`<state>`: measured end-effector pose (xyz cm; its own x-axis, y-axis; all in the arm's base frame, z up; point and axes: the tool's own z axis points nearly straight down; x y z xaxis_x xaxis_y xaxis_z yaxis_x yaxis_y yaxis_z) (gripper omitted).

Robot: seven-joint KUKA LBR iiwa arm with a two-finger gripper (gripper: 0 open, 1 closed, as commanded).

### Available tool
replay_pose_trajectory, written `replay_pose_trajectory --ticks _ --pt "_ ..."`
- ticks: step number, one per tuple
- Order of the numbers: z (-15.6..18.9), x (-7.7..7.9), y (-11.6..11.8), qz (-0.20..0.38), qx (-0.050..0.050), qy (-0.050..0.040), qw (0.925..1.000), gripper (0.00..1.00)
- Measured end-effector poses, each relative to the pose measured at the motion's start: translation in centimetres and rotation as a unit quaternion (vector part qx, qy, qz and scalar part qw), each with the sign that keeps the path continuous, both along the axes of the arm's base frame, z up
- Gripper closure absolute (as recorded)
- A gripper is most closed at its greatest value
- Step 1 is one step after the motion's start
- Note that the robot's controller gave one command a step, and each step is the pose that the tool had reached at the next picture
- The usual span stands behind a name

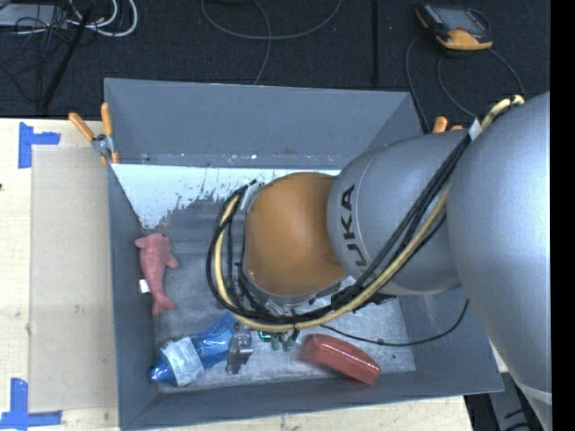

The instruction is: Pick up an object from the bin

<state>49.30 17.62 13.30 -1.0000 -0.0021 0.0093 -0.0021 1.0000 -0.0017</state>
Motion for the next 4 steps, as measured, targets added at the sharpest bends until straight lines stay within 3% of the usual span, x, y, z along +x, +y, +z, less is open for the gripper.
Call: replay_pose_trajectory --ticks 1,2,3,4 --pt "0.3 0.2 -0.1 -0.002 0.001 -0.0031 1.0 0.0" --pt "-4.7 0.2 1.8 0.042 0.001 -0.0047 0.9991 0.0" --pt "-6.3 0.7 2.8 0.067 0.001 -0.0034 0.9977 0.0" --pt "-6.2 0.2 3.9 0.149 0.0 -0.0056 0.9889 0.0"
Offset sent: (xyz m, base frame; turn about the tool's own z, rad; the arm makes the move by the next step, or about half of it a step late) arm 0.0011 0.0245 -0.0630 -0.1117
